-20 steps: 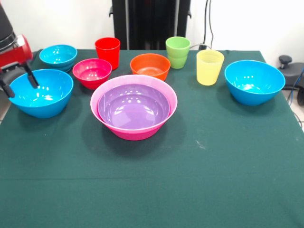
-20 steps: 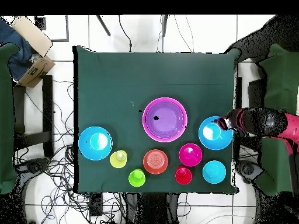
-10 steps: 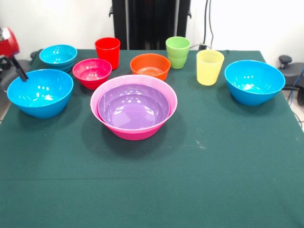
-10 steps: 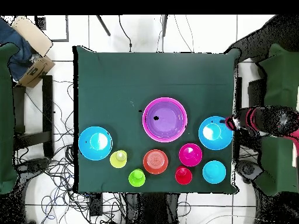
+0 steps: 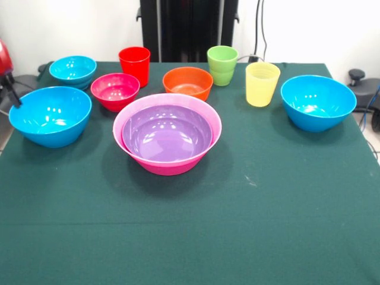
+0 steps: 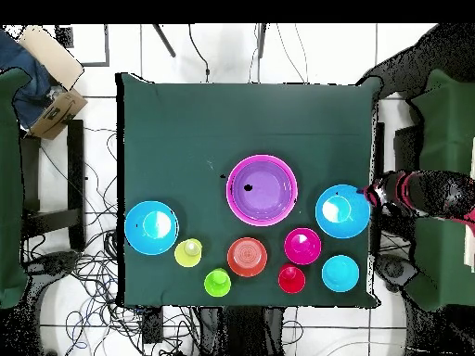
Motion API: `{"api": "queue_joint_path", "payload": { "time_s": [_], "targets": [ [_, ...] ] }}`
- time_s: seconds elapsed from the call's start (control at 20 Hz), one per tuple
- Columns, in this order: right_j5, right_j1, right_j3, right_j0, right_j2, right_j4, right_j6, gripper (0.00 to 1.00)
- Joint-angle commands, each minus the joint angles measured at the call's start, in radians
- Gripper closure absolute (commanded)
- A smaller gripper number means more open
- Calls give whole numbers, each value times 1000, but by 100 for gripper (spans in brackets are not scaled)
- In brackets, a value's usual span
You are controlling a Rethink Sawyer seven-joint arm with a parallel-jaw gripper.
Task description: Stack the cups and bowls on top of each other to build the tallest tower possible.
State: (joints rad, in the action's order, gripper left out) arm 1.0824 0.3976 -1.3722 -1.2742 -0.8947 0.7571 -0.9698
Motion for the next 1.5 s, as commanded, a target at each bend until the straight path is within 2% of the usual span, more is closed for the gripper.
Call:
{"api": "queue_joint_path", "payload": {
  "time_s": [0.05, 0.15, 0.3, 0.55, 0.75, 1.25, 1.4, 1.5],
  "targets": [
    [-230, -2, -88, 120, 153, 233, 14, 0],
    [-194, 57, -107, 161, 182, 221, -49, 0],
    [-155, 123, -125, 191, 198, 181, -59, 0],
    [-167, 149, -138, 199, 221, 146, -30, 0],
    [-165, 141, -143, 205, 232, 116, -27, 0],
    [-169, 136, -127, 183, 229, 97, 34, 0],
    [-167, 102, -117, 167, 221, 80, 56, 0],
    [-195, 61, -105, 155, 223, 92, 68, 0]
  ]
}}
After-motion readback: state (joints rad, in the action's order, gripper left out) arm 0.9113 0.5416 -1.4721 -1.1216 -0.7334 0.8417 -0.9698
